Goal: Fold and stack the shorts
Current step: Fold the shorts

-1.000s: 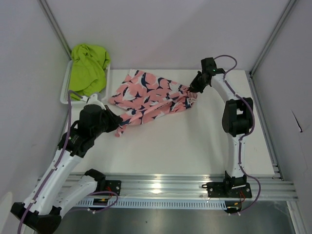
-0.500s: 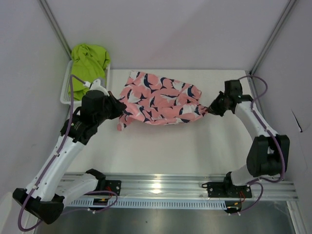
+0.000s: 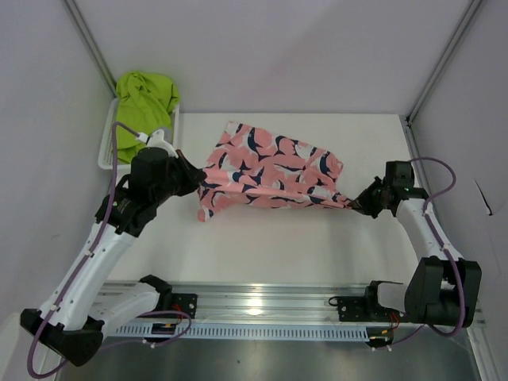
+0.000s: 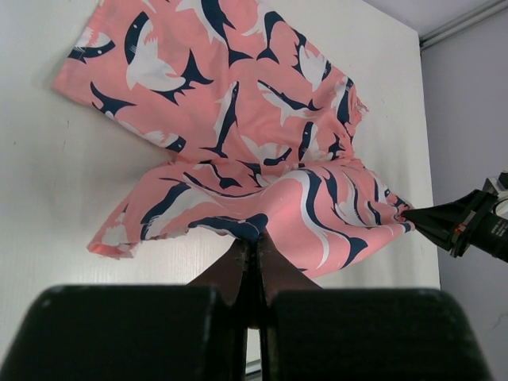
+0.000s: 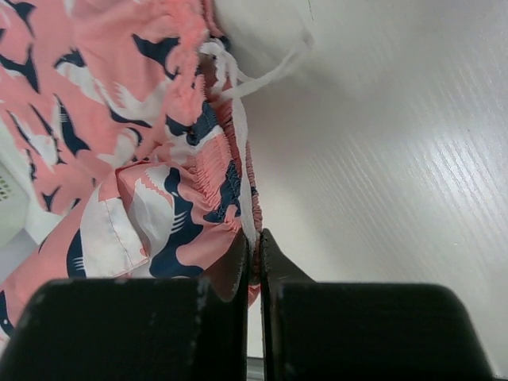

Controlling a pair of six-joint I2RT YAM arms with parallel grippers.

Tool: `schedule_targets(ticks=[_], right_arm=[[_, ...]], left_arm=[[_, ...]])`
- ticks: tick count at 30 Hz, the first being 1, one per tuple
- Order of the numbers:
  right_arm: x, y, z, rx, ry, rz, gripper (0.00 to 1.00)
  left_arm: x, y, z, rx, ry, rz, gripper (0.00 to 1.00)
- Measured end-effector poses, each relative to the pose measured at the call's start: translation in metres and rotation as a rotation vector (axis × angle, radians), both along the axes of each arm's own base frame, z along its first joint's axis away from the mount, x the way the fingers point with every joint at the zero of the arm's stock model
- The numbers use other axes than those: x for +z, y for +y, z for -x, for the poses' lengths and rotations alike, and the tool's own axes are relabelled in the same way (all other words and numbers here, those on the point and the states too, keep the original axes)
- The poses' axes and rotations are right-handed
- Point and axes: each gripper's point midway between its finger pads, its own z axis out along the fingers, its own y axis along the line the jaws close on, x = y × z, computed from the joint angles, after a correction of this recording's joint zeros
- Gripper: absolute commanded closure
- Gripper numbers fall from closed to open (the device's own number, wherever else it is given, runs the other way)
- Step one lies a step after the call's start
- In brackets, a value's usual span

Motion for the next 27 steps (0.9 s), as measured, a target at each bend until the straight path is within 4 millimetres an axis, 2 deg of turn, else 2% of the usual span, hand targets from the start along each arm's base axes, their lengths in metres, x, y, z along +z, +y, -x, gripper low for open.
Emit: schedule_targets(ticks=[5,8,13,16,19,22,27], right_arm=[[0.009,-0.005,0.0,-0.019,-0.023,-0.026,1.0],[0.012,-0.005,-0.002,-0.029,-0.009,-0.033,1.0],[0.039,-0.006,-0.019,-0.065,-0.045,-0.049,1.0],[0.053,-0.007,-0.029,-0.095,-0.067,-0.059,1.0],[0.055,-0.01,-0.037,-0.123,-0.059,-0.067,1.0],[0.049,-0.013,-0.048,-0.151,-0.028,-0.073,1.0],[0.035,-0.019,-0.067,-0.183,0.032,-0.082,1.0]], left_arm=[[0.007,-0.002,-0.008,-0.018,0.002,-0.04,1.0],[0.017,-0.005,-0.028,-0.013,0.0,-0.068,1.0],[0.021,0.004,-0.059,0.016,0.013,-0.076,1.0],[0.031,0.002,-0.082,0.017,0.008,-0.086,1.0],[0.034,-0.002,-0.106,0.008,0.008,-0.094,1.0],[0.019,-0.005,-0.127,0.0,0.04,-0.099,1.0],[-0.022,-0.004,-0.155,0.001,0.143,-0.117,1.0]])
